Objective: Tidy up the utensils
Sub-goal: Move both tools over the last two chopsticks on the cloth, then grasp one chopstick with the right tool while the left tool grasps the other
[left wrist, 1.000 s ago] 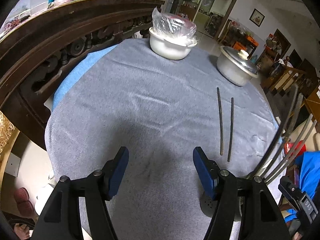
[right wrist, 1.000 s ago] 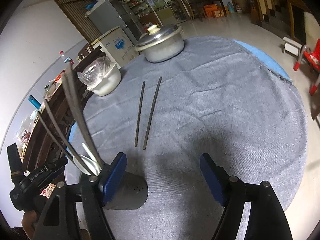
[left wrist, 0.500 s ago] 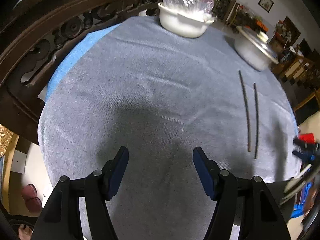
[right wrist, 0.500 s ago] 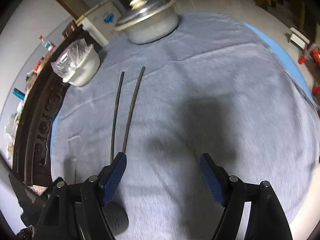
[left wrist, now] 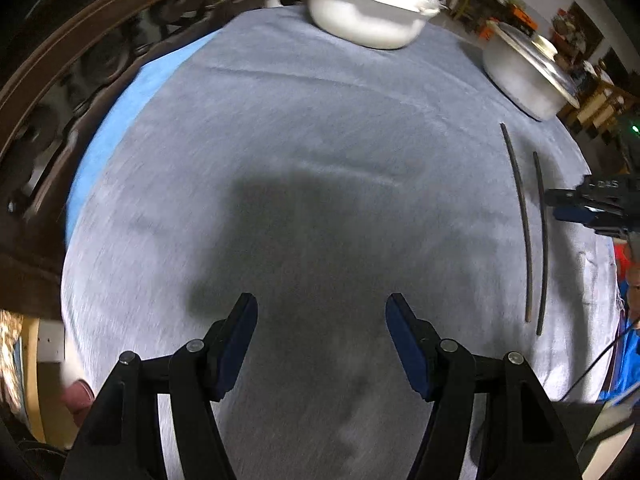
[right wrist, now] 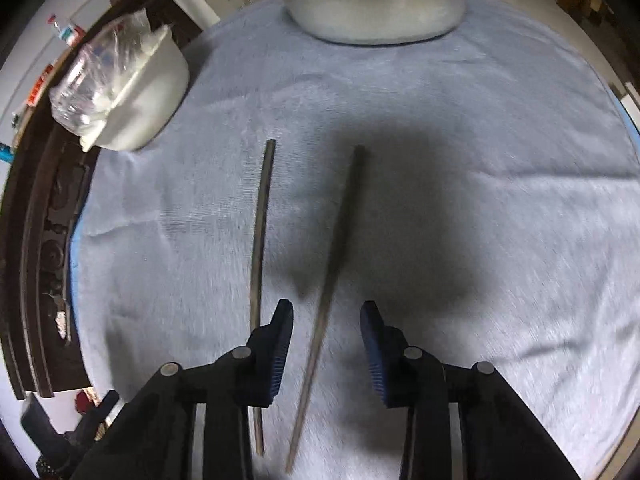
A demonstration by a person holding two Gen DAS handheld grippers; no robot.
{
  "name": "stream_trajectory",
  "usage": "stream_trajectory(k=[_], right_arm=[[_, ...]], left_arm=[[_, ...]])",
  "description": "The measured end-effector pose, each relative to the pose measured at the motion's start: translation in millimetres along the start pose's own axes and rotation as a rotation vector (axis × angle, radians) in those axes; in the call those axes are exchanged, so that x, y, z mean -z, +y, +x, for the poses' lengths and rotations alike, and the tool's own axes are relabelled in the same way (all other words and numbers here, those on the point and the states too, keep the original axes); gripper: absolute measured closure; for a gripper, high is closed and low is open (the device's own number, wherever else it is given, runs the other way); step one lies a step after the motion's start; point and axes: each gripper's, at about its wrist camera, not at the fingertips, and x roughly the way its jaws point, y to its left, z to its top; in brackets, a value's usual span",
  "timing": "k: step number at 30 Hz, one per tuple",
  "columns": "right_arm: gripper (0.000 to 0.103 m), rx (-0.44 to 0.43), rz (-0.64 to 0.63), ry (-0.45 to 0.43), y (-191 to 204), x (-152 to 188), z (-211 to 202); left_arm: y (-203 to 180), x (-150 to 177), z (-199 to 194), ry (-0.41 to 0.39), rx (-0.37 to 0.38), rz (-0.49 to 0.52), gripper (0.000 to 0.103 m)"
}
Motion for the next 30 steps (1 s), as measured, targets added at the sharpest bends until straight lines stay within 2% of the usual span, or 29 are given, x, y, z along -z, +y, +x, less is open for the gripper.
stream_trajectory(k=[1, 3, 8, 11, 15, 19, 21, 22, 24, 26, 27, 28, 29, 30], right_arm=[[0.080, 0.019, -0.016, 0.016, 4, -2, 5], [0.094, 0.070, -0.072, 0.019, 11, -1, 6], [0.096, 0.124, -0.158, 0.038, -1, 8, 0], [0.096, 0.124, -0.165, 0.057, -19, 15, -5], [0.096, 0.084, -0.161, 0.070, -33, 18, -9], [0.096, 0.036, -0.143, 0.076, -42, 16, -10], [0.096, 0.022, -0.142, 0.079, -44, 15, -11], [0.096, 0.017, -0.141, 0.081, -45, 12, -11], [0.095, 0.010, -0.139, 0.083, -46, 10, -11], [0.095, 0.009, -0.143, 0.084, -49, 9, -12], [0.095, 0.010, -0.144, 0.085, -49, 8, -11], [0.095, 0.012, -0.146, 0.086, -48, 7, -11], [0.095, 0.017, -0.151, 0.087, -48, 6, -11], [0.095, 0.022, -0.155, 0.089, -46, 4, -10]], left_arm=[[-3, -6, 2, 0.004, 0.003, 0.010, 0.036], [-12, -20, 5, 0.018, 0.012, 0.024, 0.036], [-54, -61, 13, 0.048, 0.056, 0.125, 0.036], [-94, -87, 24, 0.110, 0.113, 0.200, 0.036], [-149, -113, 40, 0.171, 0.121, 0.298, 0.036], [-195, -130, 58, 0.246, 0.106, 0.340, 0.037], [-209, -133, 69, 0.296, 0.105, 0.339, 0.048], [-215, -134, 77, 0.332, 0.095, 0.338, 0.049], [-222, -135, 92, 0.378, 0.074, 0.326, 0.062], [-229, -134, 96, 0.377, 0.049, 0.336, 0.067], [-233, -133, 98, 0.388, 0.048, 0.348, 0.079], [-235, -132, 100, 0.395, 0.038, 0.356, 0.084], [-236, -132, 101, 0.397, 0.021, 0.373, 0.096], [-236, -130, 101, 0.405, 0.023, 0.391, 0.097]])
